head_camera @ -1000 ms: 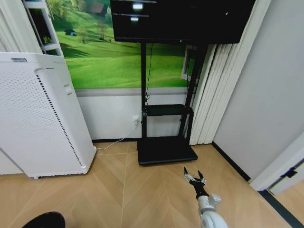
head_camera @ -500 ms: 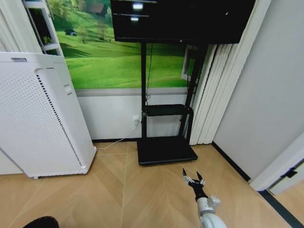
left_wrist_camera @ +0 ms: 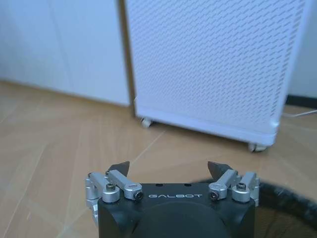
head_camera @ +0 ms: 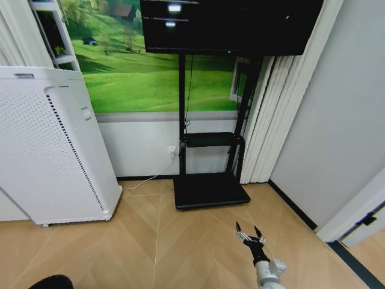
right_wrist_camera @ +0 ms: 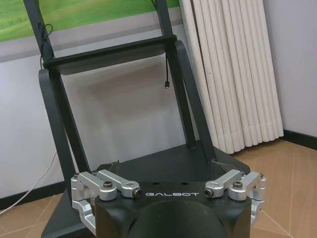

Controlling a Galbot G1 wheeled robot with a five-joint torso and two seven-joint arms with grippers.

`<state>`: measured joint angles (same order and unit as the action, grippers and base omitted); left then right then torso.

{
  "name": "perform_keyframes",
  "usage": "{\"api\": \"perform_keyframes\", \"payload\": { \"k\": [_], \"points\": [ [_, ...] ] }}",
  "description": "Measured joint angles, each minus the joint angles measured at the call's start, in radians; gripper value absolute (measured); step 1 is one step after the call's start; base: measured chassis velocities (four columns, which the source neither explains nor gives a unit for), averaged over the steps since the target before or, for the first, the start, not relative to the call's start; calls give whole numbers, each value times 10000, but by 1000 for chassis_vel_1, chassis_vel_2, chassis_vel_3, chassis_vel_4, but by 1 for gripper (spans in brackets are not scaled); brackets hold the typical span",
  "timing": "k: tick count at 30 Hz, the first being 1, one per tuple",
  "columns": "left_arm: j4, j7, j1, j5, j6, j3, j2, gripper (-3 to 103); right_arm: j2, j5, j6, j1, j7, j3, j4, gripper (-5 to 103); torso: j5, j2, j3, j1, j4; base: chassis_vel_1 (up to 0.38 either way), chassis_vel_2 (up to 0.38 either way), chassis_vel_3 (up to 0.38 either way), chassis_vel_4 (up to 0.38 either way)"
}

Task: Pick up the trash bin and place the garbage on the floor into it.

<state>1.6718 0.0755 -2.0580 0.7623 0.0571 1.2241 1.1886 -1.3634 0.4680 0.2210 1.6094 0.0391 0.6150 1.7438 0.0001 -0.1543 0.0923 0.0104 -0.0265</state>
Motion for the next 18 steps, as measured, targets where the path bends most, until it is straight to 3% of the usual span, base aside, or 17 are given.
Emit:
{"api": "perform_keyframes", "payload": {
  "k": [3,4,11,18],
  "points": [
    [156,159,40,-187,192,7,16,90,-9,-24,-8,39,-5,-8,101,100,-1,0,0,0,1,0,0,0,0],
    [542,391,68,-361,475,7,67,98,-18,-53,-64,103,-25,11,290,100,-1,0,0,0,2,0,0,0,0],
    [2352,664,300,-1261,703,-10,197,100,29,-51,-265,815,-144,468,1231,100,4,0,0,0,2,0,0,0,0],
    [4360,227,991,-1868,-6,-1803,-161,100,-95,-813,-217,2384,201,657,2715,100,-3,-1,0,0,0,0,0,0,0]
  ]
}}
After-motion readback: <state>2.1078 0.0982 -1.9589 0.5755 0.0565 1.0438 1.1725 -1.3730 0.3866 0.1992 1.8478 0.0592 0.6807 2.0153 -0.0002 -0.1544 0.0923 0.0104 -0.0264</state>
